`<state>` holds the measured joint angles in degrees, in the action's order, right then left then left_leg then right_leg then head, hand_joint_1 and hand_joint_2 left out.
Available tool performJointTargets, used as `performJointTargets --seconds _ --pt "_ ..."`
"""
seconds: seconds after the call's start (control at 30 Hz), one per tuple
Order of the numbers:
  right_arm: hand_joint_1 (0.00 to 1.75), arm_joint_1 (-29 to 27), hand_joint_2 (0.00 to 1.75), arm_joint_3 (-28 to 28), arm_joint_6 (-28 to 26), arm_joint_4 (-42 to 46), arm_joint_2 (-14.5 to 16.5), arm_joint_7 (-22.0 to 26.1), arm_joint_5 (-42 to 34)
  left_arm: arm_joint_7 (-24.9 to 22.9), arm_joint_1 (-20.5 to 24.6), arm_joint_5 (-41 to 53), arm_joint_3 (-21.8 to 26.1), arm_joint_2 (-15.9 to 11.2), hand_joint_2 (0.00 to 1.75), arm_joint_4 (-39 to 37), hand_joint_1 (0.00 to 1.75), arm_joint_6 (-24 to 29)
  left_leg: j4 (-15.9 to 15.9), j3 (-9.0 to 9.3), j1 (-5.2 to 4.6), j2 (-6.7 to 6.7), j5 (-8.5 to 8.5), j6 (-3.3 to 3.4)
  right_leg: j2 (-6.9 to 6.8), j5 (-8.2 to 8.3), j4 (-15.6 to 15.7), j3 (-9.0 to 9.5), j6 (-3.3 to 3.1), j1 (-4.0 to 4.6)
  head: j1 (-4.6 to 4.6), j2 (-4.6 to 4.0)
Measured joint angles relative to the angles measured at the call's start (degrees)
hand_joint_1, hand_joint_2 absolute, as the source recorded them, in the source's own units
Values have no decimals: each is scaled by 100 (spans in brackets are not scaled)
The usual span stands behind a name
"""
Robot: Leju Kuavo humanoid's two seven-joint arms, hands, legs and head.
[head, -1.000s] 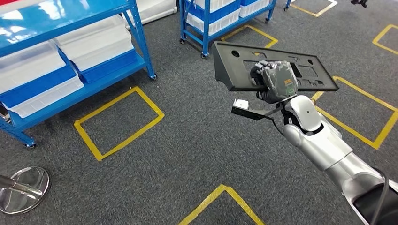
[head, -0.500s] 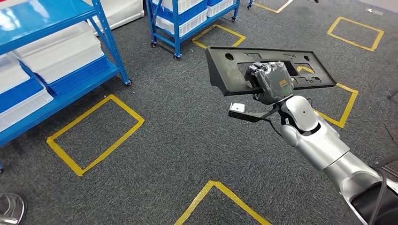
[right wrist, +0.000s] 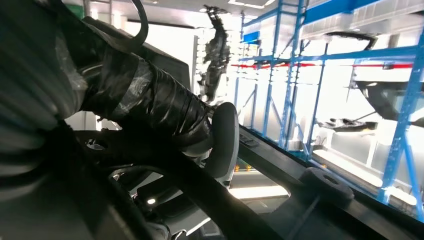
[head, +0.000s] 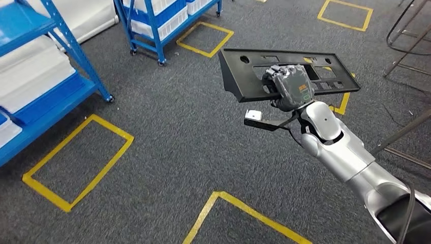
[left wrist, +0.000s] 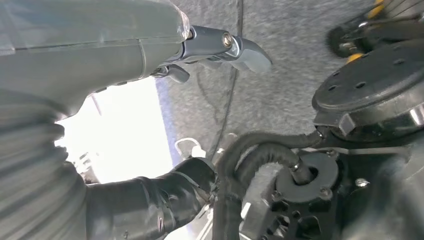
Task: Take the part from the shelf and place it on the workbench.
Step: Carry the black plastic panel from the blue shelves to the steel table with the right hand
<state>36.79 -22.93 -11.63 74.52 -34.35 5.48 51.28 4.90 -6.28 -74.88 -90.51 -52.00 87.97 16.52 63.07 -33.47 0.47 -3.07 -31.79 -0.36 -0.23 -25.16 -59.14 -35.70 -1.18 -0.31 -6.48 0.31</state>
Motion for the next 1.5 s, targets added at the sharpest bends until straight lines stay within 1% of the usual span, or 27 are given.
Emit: performJointTargets --seconds 0.07,0.13,0.2,0.23,0.27,0.33,0.43,0.47,0.53,0.6,0.67,0.73,0.8,0.83,0.87,0.93,0.97,1.0,1.07,1.13,1.17,1.2,1.23,1.3,1.37,1.43,1.5 --pt "175 16 175 -10 0 -6 22 1 0 -1 -3 0 0 0 175 -4 0 -2 736 -360 7 220 -321 -17 115 7 2 -8 -33 5 0 0" --pt "175 15 175 -32 0 -20 45 2 0 13 -2 7 0 4 175 -9 0 14 1098 -569 9 261 -347 -23 248 7 -11 -11 -39 10 -1 0" --pt "175 -21 175 -35 -10 -8 50 -72 -10 397 19 152 55 120 175 -136 0 306 662 -406 17 336 29 -8 408 4 -36 -4 -33 4 -1 0" --pt "175 -123 175 12 -16 62 14 -148 -26 847 95 316 184 349 175 -537 0 482 285 -244 23 501 237 10 473 -1 -42 -2 -19 -14 -1 0" --pt "175 -301 175 106 -14 175 -54 -227 -41 1380 230 514 400 671 175 -1202 0 584 -63 -99 27 668 386 27 512 -4 -52 -10 8 -22 3 -1" --pt "175 -857 175 450 21 514 -229 -301 -46 2267 674 832 976 1393 175 -3123 0 238 -378 22 31 917 464 64 529 11 -47 -44 78 -35 3 -2" --pt "175 -1581 175 1069 129 980 -368 -241 37 2765 1187 754 1477 2079 175 -5344 0 -432 -439 53 26 737 481 134 612 48 -51 -89 177 -49 4 -1" --pt "175 -1736 175 1259 169 1095 -398 -225 75 2928 1271 661 1548 2245 175 -5811 0 -501 -478 81 18 629 497 172 534 -3 -128 -135 204 -48 5 -1" --pt "175 -1996 175 1570 238 1274 -443 -251 173 3238 1194 792 1799 2416 175 -6220 0 -323 -535 122 -6 407 514 250 253 -288 -600 -366 251 -39 4 -2" --pt "175 -2371 175 1848 308 1489 -456 -319 273 2940 666 1876 2422 2470 175 -5397 0 106 -540 144 -42 189 482 304 95 -618 -1303 -688 299 -45 4 -2" --pt "175 -2847 175 2185 381 1750 -462 -333 319 1748 -35 4037 3544 2697 175 -3575 0 -26 -526 160 -80 22 437 334 42 -636 -1547 -782 326 -77 2 -2" --pt "175 -3116 175 2461 435 1926 -465 -289 327 718 -490 6663 4962 3209 175 -1884 0 -844 -486 152 -100 -91 398 339 -56 -315 -999 -481 296 -54 -6 -1" --pt "175 -3172 175 2622 456 2051 -475 -233 340 602 -708 8726 6537 3776 175 -795 0 -1697 -457 164 -102 -215 346 298 -303 -82 -285 -94 190 57 -9 -1" --pt "175 -3179 175 2681 460 2109 -483 -215 349 715 -779 9327 7230 3993 175 -450 0 -2016 -460 184 -101 -287 318 267 -374 -48 -95 11 140 106 -10 0" --pt "175 -3188 175 2735 466 2150 -494 -204 355 824 -851 9641 7918 4178 175 -165 0 -2297 -471 212 -106 -368 295 234 -381 -60 -27 45 106 133 -6 0" --pt "175 -3226 175 2823 479 2188 -523 -207 360 981 -999 9443 8902 4493 175 236 0 -2679 -474 271 -104 -488 245 178 -205 -36 5 57 58 122 -3 0" --pt "175 -3245 175 2866 486 2202 -538 -210 361 1042 -1067 9133 9304 4647 175 404 0 -2813 -417 273 -94 -408 189 153 -134 -23 28 67 28 102 -3 0" --pt "175 -3253 175 2897 491 2216 -547 -212 361 1089 -1117 8869 9589 4793 175 536 0 -2912 -258 216 -81 -251 77 130 -75 -9 51 75 -7 81 -3 0" --pt "175 -3249 175 2929 498 2236 -546 -207 362 1151 -1174 8669 10035 5024 175 711 0 -3078 388 -89 -53 140 -274 101 23 -1 64 80 -53 61 -4 0" --pt "175 -3248 175 2928 498 2238 -535 -201 367 1180 -1216 8743 10395 5185 175 800 0 -3197 1065 -443 -44 266 -509 86 137 -6 51 75 -71 61 -3 0" --pt "175 -3250 175 2928 498 2238 -531 -201 369 1191 -1232 8793 10537 5255 175 830 0 -3241 1160 -514 -43 278 -464 84 201 -10 41 75 -72 60 -4 0" --pt "175 -3249 175 2927 498 2238 -527 -201 371 1199 -1240 8833 10651 5322 175 852 0 -3276 1038 -484 -40 289 -313 88 267 -14 30 75 -72 58 -4 0" --pt "175 -3247 175 2927 499 2238 -523 -202 372 1204 -1243 8859 10749 5378 175 869 0 -3303 709 -355 -36 324 -84 98 334 -20 15 77 -66 54 -4 0" --pt "175 -3236 175 2927 503 2238 -521 -203 376 1210 -1243 8882 10919 5470 175 896 0 -3339 -39 -39 -23 521 267 127 465 -37 -27 60 -36 49 -4 0" --pt "175 -3226 175 2926 513 2238 -516 -205 386 1217 -1242 8890 11067 5539 175 907 0 -3357 -366 106 -28 630 353 156 581 -32 -54 20 23 29 -4 0" --pt "175 -3232 175 2925 520 2238 -519 -207 393 1226 -1234 8909 11169 5590 175 908 0 -3374 -416 125 -38 523 383 206 687 -4 -43 -10 99 5 -3 0" --pt "175 -3242 175 2925 521 2237 -531 -208 394 1235 -1222 8925 11228 5633 175 908 0 -3386 -509 162 -30 398 439 289 558 -93 -161 -78 159 7 -7 -1"
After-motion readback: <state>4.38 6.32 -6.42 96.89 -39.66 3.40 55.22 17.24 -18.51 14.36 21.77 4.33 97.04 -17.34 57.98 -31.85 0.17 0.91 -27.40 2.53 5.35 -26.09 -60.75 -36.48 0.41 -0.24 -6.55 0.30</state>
